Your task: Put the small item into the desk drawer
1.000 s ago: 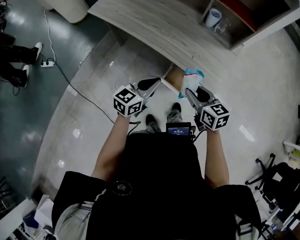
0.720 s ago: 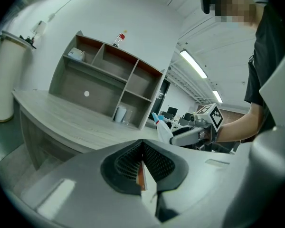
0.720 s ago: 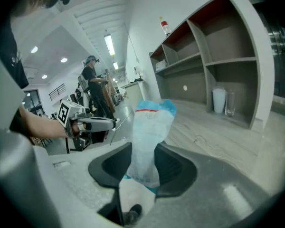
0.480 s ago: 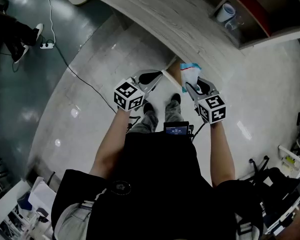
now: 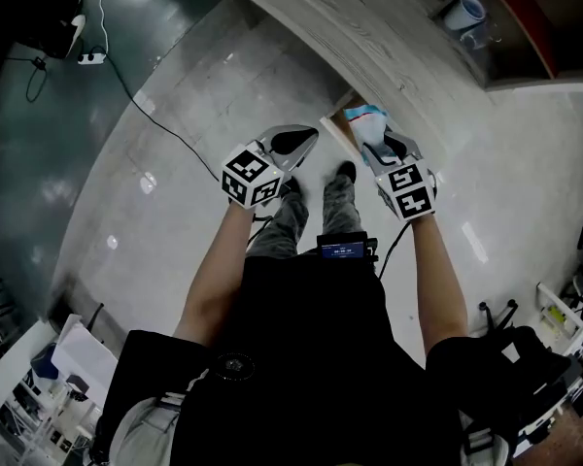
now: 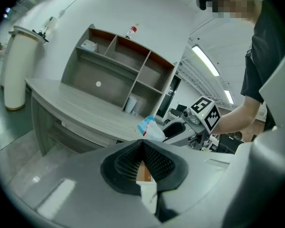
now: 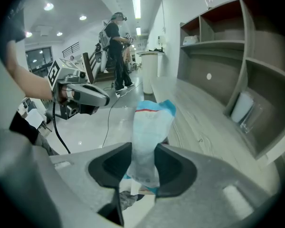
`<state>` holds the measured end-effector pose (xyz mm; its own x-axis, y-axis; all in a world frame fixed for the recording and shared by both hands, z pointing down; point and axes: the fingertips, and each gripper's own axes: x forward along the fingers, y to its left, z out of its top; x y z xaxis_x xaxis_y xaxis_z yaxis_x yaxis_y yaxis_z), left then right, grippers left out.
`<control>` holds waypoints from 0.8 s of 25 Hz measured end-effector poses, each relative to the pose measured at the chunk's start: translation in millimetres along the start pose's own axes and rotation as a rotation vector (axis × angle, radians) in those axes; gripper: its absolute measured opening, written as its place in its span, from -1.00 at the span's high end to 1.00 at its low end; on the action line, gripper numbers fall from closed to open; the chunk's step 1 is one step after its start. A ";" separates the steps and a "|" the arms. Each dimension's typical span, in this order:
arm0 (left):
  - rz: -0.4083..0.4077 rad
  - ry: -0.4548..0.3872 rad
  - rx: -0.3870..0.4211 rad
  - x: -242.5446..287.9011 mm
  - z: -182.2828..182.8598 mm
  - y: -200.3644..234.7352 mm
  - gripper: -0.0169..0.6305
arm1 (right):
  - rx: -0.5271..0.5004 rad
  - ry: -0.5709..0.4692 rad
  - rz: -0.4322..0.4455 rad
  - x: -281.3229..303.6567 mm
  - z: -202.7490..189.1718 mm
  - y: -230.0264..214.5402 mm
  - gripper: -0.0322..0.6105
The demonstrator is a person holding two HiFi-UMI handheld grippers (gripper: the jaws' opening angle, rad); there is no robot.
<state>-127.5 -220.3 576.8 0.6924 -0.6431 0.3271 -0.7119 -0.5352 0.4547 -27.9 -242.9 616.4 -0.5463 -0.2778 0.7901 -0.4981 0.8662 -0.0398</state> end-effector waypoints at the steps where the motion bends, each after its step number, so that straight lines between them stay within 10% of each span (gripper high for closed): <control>1: 0.003 0.003 -0.005 0.6 -2.8 1.5 0.94 | -0.004 0.012 0.001 4.5 -1.9 -0.7 0.43; 20: 0.034 0.073 -0.056 12.0 -50.9 27.2 0.94 | -0.091 0.201 0.041 80.1 -53.5 -1.7 0.43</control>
<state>-132.6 -214.7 635.3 0.6763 -0.6172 0.4020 -0.7288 -0.4814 0.4870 -34.8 -244.4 712.5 -0.4152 -0.1607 0.8954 -0.4106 0.9114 -0.0269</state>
